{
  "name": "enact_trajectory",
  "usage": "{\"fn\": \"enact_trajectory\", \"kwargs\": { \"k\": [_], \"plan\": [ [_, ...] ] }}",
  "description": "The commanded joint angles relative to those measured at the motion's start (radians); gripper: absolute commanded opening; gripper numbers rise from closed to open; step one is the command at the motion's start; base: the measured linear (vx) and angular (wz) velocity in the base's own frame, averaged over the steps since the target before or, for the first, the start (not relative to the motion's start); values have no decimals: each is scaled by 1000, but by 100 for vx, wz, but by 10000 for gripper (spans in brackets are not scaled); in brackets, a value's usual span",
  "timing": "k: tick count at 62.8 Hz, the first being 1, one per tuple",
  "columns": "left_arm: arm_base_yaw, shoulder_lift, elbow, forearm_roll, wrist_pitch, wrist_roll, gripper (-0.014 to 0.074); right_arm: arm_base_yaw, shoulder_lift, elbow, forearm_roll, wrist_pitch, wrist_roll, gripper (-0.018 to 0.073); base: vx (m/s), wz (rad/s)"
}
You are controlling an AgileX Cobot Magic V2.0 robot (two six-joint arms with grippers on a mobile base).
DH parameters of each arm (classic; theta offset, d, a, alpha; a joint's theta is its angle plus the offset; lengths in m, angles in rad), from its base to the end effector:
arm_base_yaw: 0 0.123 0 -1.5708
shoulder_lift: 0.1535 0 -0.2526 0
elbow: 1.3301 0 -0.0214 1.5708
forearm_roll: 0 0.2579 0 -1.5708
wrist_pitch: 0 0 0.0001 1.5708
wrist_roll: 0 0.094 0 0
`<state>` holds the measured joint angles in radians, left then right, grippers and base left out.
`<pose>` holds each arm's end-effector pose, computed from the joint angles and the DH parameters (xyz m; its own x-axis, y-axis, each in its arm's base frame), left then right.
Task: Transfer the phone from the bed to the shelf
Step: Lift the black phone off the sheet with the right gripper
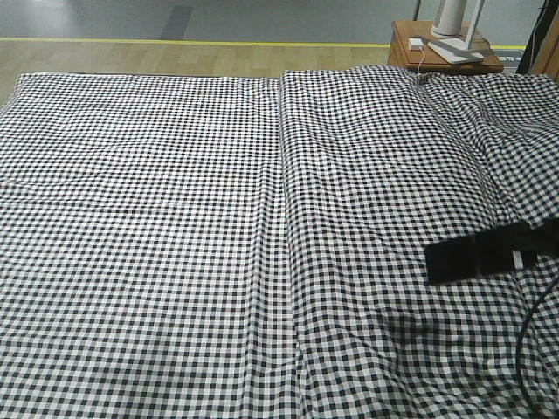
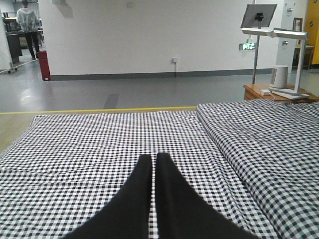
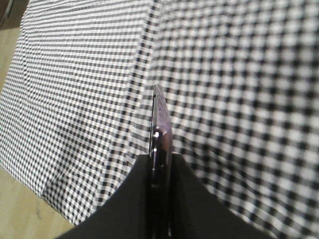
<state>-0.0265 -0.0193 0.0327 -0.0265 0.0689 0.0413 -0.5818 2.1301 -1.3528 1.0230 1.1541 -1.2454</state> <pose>0.0993 -0.0028 0.1975 0.0053 0.0147 -0.9999 0.0282 0.9995 0.0149 0.3565 -0.1466 0.1077 -0.8649 0.1104 -0.4897 -0.2479 0.7542 0.6080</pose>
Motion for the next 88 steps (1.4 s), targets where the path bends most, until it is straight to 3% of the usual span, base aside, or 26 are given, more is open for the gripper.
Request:
{"fn": "enact_trajectory", "kwargs": {
  "k": [1, 33, 72, 88],
  "plan": [
    [2, -6, -24, -11, -75, -9, 1, 54, -135, -17, 67, 137, 16, -3, 0, 0],
    [2, -6, -24, -11, -75, -9, 1, 324, -476, -17, 119, 136, 85, -3, 0, 0],
    [2, -6, -24, -11, -75, -9, 1, 710, -649, -17, 114, 134, 113, -3, 0, 0],
    [2, -6, -24, -11, -75, -9, 1, 805, -760, 131, 152, 134, 82, -3, 0, 0]
  ]
}}
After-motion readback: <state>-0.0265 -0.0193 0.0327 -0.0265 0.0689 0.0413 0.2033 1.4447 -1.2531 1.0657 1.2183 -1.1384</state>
